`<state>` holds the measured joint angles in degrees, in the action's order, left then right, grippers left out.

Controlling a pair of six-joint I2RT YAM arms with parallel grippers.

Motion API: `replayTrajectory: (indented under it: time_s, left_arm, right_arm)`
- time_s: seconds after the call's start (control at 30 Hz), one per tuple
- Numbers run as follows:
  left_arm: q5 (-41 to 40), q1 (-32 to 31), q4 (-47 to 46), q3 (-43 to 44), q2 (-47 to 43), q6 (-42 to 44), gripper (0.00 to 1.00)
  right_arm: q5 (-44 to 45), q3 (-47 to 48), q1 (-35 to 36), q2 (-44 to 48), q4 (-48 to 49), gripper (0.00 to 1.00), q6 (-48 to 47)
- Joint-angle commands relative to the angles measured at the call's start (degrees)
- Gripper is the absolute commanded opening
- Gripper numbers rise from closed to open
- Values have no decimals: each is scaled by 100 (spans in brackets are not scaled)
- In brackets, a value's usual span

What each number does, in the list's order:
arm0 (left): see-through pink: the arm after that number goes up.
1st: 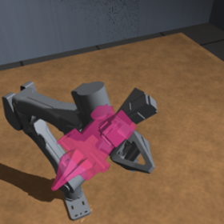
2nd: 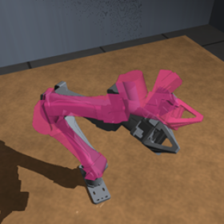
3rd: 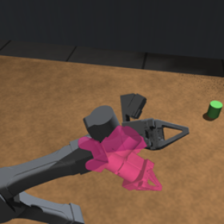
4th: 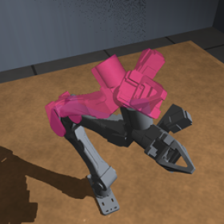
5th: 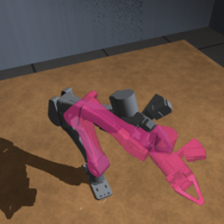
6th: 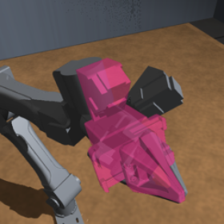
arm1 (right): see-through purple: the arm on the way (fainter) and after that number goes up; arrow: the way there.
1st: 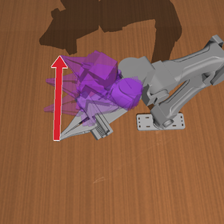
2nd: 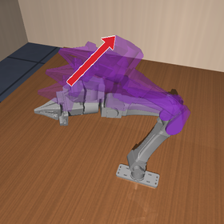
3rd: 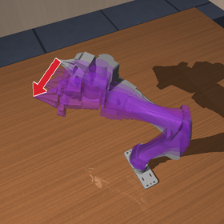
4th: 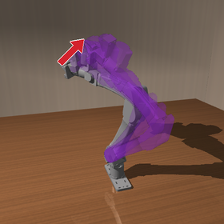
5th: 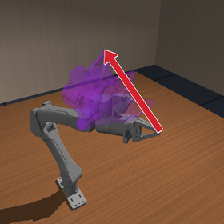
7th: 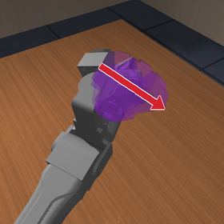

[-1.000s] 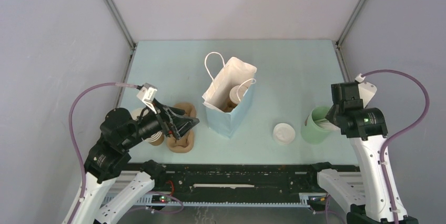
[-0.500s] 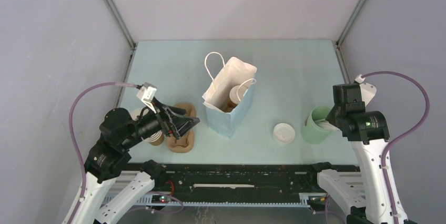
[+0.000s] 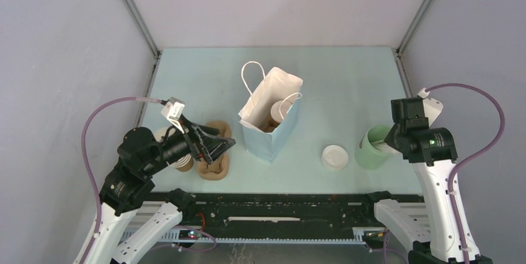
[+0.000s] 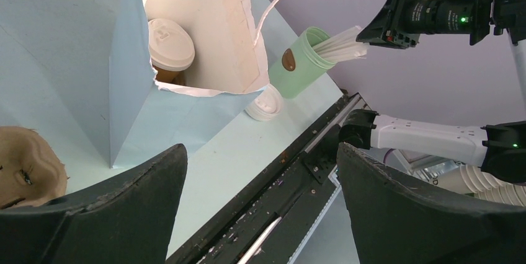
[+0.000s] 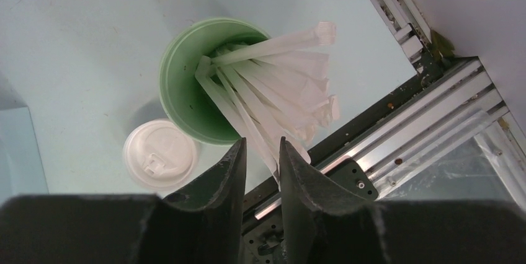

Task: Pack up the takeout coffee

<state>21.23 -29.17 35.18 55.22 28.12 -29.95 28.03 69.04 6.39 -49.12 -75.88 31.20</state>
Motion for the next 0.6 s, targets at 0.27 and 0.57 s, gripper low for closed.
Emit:
replayTrajectory:
  time_s: [0.27, 0.57]
  left_arm:
    - [115, 25, -115, -16, 115, 151, 95]
    - [85, 26, -112, -12, 148, 136, 95]
  right_arm:
    - [266, 36, -39, 155, -19, 5, 160]
    - [435, 625, -37, 176, 152, 0, -308]
